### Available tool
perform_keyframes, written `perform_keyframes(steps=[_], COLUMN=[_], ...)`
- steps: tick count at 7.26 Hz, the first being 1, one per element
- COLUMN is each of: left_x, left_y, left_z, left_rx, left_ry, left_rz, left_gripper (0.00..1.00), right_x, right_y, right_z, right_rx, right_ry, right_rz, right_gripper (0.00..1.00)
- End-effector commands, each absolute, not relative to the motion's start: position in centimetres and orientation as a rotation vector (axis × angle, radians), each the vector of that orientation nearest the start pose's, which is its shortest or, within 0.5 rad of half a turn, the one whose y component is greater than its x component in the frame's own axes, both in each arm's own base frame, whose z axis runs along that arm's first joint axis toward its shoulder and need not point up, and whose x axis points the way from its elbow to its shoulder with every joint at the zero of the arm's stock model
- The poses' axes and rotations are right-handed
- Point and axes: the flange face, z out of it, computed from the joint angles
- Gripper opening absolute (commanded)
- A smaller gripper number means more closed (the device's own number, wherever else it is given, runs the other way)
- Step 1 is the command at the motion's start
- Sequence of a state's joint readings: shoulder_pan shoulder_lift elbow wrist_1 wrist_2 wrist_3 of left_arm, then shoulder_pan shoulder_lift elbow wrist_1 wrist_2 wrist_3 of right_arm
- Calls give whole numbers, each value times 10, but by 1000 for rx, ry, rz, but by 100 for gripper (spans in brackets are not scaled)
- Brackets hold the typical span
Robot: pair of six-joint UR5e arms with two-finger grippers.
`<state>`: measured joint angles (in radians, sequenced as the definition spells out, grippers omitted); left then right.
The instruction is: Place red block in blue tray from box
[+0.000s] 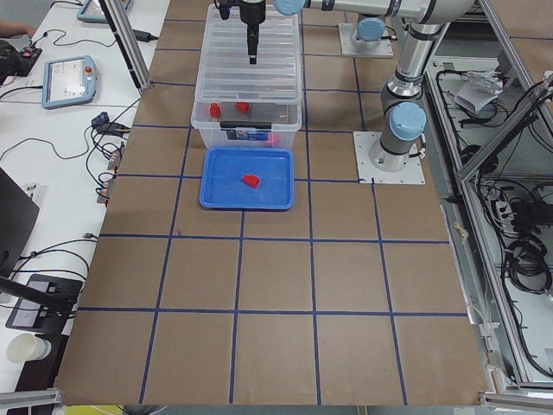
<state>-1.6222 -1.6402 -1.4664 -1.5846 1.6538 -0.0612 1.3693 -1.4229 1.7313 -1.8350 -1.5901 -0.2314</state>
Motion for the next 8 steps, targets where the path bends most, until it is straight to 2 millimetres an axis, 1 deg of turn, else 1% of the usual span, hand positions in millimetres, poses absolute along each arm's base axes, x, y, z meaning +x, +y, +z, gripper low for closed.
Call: perform_keyframes(steps=[1,2,3,4,5,6,7,8], left_x=[-143,-132,-92,-66,-66,-69,-81,-100], left_y=[-515,-526,-536,-535,-536,-530,-528,-524], left_z=[501,464,424,428,428,441,451,450], left_rx=[-26,-64,-148,-216,-219,-212,-196,-143], left_ry=[3051,3030,2981,2982,2978,2978,2977,2973], left_rz=[-18,90,152,109,104,69,37,37], left_gripper=[100,100,100,100,100,100,100,100], right_x=[27,27,27,26,21,15,16,21], right_y=[-543,-542,-544,-547,-548,-548,-545,-543], right_z=[362,357,354,356,360,361,357,355], right_rx=[-49,-49,-54,-73,-81,-93,-91,-85], right_ry=[3151,3148,3146,3152,3200,3243,3230,3205], right_rz=[73,82,83,74,82,97,108,112], right_gripper=[100,100,100,100,100,100,100,100])
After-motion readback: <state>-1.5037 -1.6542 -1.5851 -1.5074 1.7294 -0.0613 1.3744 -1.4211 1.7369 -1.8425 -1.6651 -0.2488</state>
